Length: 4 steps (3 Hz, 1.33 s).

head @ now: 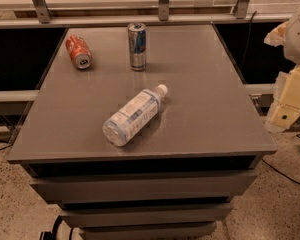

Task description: Place blue plastic bottle upright

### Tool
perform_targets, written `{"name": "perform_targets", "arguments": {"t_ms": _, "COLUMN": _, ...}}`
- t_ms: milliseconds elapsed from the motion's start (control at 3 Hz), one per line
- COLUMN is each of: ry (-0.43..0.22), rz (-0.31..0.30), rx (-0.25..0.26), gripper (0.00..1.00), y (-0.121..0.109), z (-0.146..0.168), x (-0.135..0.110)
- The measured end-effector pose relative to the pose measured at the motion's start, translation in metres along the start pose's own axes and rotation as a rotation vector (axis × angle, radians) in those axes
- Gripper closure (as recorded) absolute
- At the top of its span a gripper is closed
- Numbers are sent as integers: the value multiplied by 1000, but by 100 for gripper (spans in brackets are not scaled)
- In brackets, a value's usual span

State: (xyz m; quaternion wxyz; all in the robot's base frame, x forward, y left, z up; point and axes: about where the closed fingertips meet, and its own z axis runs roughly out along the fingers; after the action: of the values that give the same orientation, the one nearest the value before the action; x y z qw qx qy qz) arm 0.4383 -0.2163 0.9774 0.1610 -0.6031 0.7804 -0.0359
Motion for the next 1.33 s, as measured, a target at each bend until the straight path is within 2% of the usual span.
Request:
{"name": "perform_targets", "arguments": {"t_ms": 333, "ry": 0, "rz": 0, "rx": 0, "gripper": 0, "y": 0, "z": 0, "x": 0}}
{"name": "perform_targets", "arguments": {"t_ms": 667, "ry": -2, "rz": 50, "rx": 11, "gripper": 0, "y": -7, "z": 3, "x": -5}}
{"name": "perform_targets", "arguments": {"t_ms": 1000, "ry": 23, "rz": 134, "rx": 25, "gripper": 0, "y": -26, "z": 21, "x": -20}}
{"name": "perform_targets", "arguments": {"t_ms": 1333, "ry": 107, "rz": 255, "rx": 54, "gripper": 0, "y": -44, "z": 44, "x": -26}}
